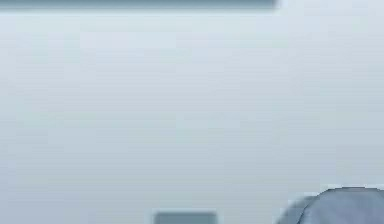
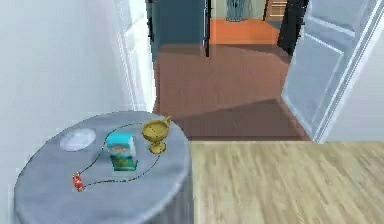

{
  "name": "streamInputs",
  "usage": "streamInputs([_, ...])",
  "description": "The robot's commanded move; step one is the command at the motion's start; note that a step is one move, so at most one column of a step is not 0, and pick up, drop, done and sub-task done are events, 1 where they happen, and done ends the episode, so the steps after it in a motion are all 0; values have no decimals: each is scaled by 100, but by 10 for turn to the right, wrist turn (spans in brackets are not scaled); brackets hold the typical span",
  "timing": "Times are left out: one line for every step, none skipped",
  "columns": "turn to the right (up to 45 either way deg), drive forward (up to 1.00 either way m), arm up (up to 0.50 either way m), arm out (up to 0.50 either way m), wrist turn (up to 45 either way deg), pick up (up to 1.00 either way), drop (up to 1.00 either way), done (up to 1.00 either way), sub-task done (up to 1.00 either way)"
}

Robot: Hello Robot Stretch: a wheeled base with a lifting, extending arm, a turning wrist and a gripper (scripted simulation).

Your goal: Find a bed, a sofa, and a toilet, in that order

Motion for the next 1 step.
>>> streamInputs([-450,0,0,0,0,0,0,0,0])
